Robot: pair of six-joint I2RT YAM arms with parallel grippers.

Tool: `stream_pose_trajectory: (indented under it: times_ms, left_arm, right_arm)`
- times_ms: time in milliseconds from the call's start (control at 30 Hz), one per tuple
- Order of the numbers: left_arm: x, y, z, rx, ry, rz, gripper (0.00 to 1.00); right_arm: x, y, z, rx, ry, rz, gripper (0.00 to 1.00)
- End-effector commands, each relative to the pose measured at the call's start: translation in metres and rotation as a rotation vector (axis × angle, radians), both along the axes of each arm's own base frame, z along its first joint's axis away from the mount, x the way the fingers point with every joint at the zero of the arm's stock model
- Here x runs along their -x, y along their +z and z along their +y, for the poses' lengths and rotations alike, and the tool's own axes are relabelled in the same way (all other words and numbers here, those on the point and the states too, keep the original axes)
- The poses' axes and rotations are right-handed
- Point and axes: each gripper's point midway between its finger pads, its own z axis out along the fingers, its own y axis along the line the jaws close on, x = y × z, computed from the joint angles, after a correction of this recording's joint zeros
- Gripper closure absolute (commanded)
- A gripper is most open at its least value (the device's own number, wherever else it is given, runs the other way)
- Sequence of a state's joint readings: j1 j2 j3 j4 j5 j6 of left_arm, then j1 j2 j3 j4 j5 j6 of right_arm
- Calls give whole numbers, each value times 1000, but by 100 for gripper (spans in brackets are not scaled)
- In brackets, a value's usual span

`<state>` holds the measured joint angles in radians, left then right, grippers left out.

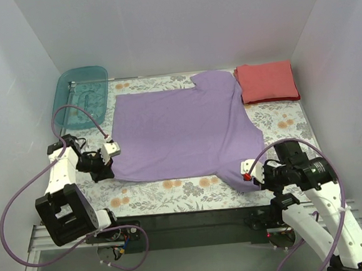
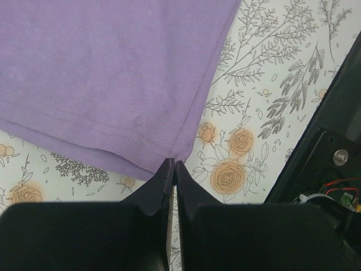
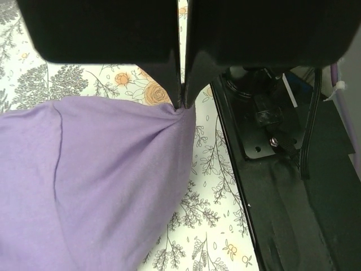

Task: Fold and stack the t-shirts
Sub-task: Flatten the tshirt out

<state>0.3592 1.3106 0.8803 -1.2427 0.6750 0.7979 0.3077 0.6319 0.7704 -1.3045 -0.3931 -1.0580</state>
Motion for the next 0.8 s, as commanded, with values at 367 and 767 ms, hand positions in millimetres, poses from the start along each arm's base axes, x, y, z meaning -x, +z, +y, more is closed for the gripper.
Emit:
stream_pose_trajectory:
  times_ms: [367, 767]
  left_arm:
    - [31, 12, 0, -64, -147, -47, 100]
    - [-18, 50, -4, 93, 23, -91, 53]
  right_arm:
    - [12, 35, 19, -132, 4, -56, 99]
    - [-29, 42, 14, -67, -148, -91, 52]
